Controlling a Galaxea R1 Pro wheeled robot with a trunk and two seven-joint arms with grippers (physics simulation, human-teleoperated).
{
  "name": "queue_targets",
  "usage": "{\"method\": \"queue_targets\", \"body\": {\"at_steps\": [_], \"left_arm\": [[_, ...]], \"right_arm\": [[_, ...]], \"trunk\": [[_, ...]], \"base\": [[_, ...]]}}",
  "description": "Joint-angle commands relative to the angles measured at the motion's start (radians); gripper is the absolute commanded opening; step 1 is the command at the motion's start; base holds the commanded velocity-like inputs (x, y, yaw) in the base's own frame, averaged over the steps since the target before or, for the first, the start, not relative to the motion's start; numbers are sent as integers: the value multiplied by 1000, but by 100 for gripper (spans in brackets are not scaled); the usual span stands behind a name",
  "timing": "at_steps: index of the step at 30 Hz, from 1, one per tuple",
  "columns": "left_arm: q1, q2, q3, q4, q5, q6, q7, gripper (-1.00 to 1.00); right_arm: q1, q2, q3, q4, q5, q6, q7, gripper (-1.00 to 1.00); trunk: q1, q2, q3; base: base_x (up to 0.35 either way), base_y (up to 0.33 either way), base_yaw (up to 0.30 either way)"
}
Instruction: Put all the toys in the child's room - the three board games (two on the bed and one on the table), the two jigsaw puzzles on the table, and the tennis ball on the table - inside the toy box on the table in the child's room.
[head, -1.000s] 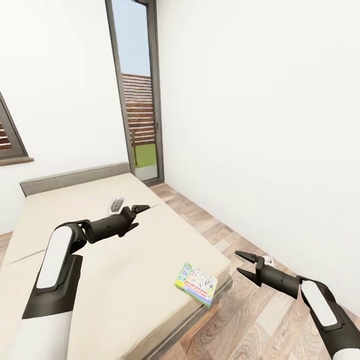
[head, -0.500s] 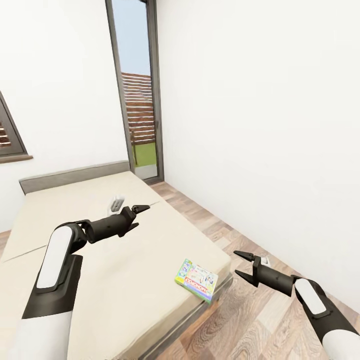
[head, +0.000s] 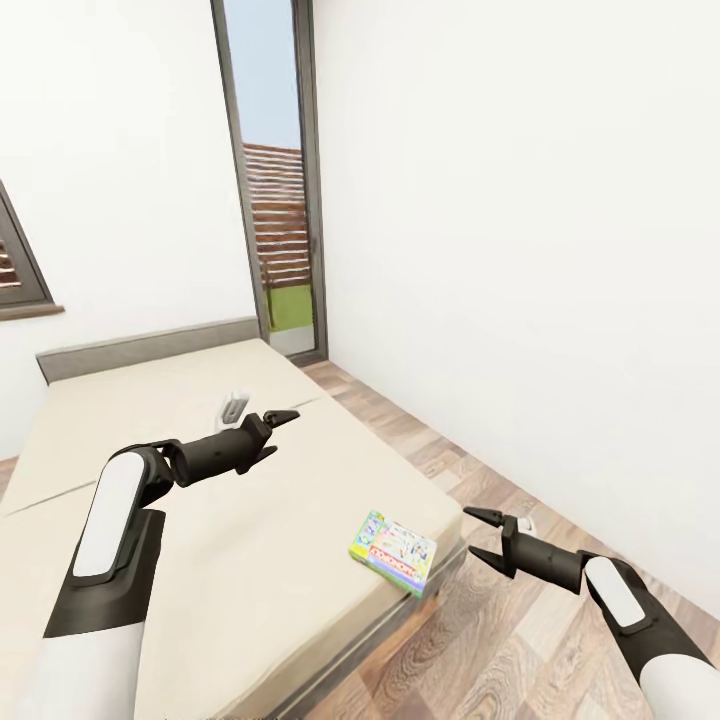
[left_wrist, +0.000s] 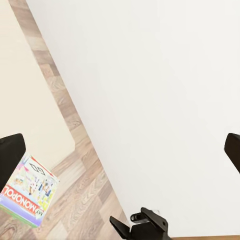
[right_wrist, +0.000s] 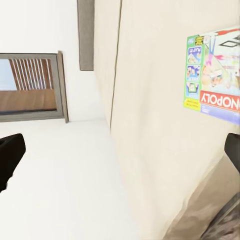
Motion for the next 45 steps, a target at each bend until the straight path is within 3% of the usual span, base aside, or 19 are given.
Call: {"method": "queue_targets", "body": {"at_steps": [1, 45], "left_arm": [[-1, -1, 2, -1, 10, 4, 10, 100], [-1, -1, 2, 0, 9, 4, 10, 100]], "right_arm": [[-1, 0, -3, 2, 8, 5, 7, 100], [-23, -10, -5, -25, 19, 5, 7, 100]], "trunk": [[4, -8, -4], [172, -316, -142]], "base": [[0, 0, 0], [0, 0, 0]]}}
